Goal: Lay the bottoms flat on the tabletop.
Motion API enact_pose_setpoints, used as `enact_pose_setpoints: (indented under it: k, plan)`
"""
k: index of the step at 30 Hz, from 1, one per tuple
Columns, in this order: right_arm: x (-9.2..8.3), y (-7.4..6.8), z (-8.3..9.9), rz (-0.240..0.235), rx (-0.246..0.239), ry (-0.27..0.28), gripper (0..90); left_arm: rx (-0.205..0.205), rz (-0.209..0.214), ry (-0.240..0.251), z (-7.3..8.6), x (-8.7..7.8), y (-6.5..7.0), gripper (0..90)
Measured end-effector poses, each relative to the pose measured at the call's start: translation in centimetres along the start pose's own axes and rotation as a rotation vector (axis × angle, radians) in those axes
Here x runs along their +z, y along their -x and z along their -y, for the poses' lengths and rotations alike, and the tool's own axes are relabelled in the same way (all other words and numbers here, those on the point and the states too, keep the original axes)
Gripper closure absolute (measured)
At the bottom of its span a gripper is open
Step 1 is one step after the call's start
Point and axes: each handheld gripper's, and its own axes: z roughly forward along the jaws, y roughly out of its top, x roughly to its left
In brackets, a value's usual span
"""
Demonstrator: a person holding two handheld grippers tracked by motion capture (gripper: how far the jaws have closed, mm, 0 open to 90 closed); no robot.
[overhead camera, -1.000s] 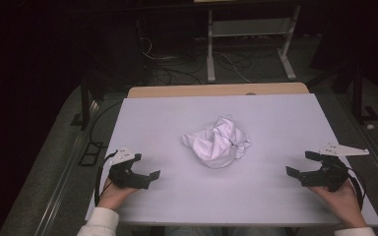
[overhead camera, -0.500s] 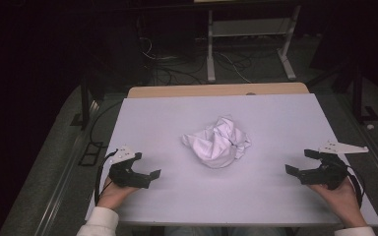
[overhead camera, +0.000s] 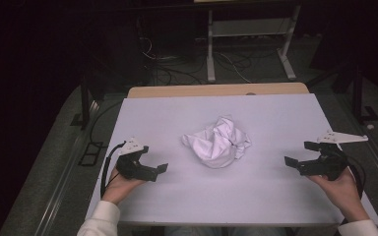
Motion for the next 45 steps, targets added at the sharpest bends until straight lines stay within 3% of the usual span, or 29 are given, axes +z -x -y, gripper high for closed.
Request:
enact_pose_setpoints:
  k: [18, 26, 28, 33, 45]
  plan:
    - [2.2, 0.7, -2.1, -0.025, -0.016, -0.032, 0.0, 0.009, 0.013, -0.014, -2.8, 0.8, -0.9, 0.0]
    - [3.2, 1.1, -3.1, -0.058, -0.018, 0.010, 0.0, 0.019, 0.031, 0.002, -3.6, 1.9, -1.4, 0.0]
    - [3.6, 1.2, -3.2, -0.066, -0.019, 0.012, 0.0, 0.014, 0.037, 0.024, -3.7, 2.0, -1.5, 0.0]
    - [4.6, 0.9, -4.1, -0.085, -0.043, -0.009, 0.0, 0.020, 0.022, 0.018, -4.0, 2.4, -1.7, 0.0]
    - [7.3, -0.9, -6.7, -0.128, -0.111, -0.022, 0.0, 0.046, 0.042, 0.051, -5.2, 4.0, -1.5, 0.0]
